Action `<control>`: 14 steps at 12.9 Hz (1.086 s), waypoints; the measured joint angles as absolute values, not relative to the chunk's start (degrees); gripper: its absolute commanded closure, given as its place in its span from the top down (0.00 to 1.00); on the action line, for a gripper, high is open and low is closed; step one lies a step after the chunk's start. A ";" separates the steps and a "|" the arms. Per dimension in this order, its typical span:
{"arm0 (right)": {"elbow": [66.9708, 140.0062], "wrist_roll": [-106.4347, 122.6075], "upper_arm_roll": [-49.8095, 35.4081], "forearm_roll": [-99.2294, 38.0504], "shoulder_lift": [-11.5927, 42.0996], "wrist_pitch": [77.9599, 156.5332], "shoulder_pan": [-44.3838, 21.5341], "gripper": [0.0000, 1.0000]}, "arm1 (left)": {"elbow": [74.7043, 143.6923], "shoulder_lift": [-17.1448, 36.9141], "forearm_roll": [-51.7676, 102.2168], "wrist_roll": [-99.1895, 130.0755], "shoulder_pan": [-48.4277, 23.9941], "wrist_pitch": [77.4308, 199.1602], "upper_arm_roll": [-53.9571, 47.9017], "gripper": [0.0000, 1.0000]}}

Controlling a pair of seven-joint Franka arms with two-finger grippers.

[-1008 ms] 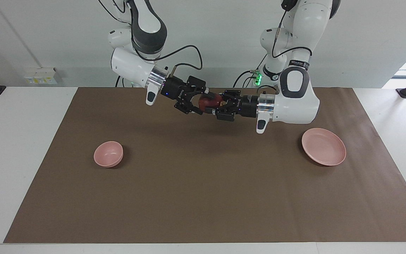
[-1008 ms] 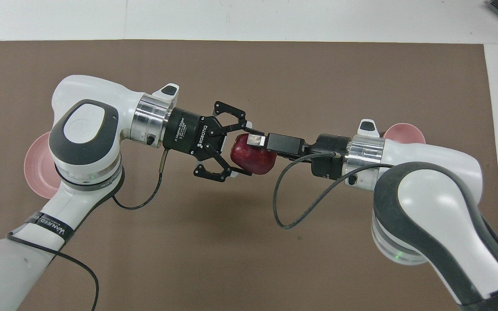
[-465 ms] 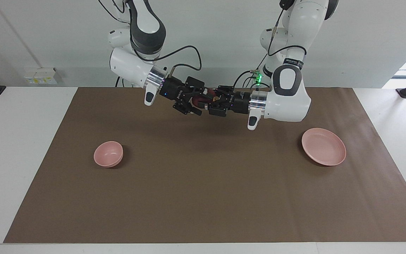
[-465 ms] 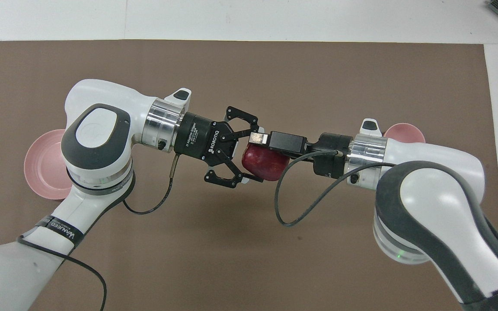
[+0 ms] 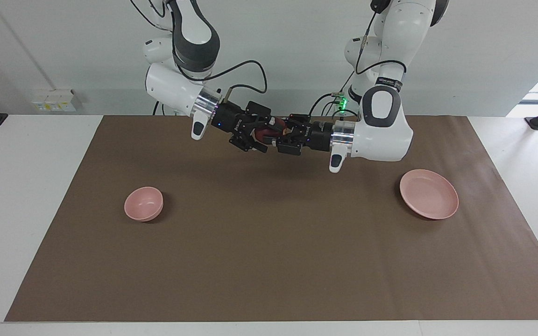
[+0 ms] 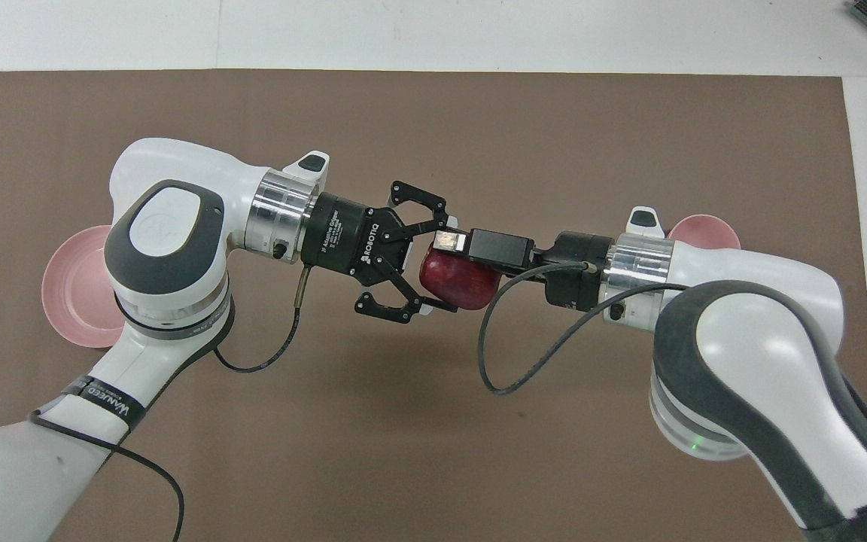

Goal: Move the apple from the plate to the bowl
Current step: 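Close the right gripper on the apple held by the left gripper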

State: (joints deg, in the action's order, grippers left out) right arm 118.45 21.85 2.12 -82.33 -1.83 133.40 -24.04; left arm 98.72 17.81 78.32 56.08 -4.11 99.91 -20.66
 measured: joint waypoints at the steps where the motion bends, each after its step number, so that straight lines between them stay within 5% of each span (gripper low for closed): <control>1: 118.45 21.85 2.11 -82.33 -1.83 133.40 -24.07 1.00 | 98.72 17.81 78.34 56.08 -4.11 99.96 -20.63 0.00; 2: 118.45 21.85 2.10 -82.33 -1.83 133.39 -24.09 0.90 | 98.72 17.81 78.34 56.08 -4.11 100.00 -20.60 0.00; 4: 118.46 21.78 2.09 -82.33 -1.83 133.39 -24.13 0.50 | 98.72 17.80 78.36 56.08 -4.11 100.13 -20.56 0.00; 8: 118.48 19.86 2.12 -82.33 -1.83 133.37 -24.14 0.00 | 98.89 17.56 78.39 56.25 -4.10 100.08 -20.46 0.00; 14: 118.49 19.57 2.12 -82.09 -1.83 133.25 -24.19 0.00 | 99.23 17.27 78.40 56.30 -4.09 100.08 -20.36 0.00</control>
State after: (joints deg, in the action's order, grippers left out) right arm 118.49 19.57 2.12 -82.09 -1.83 133.25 -24.19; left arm 99.23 17.27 78.40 56.30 -4.09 100.08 -20.36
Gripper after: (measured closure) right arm 0.225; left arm 0.225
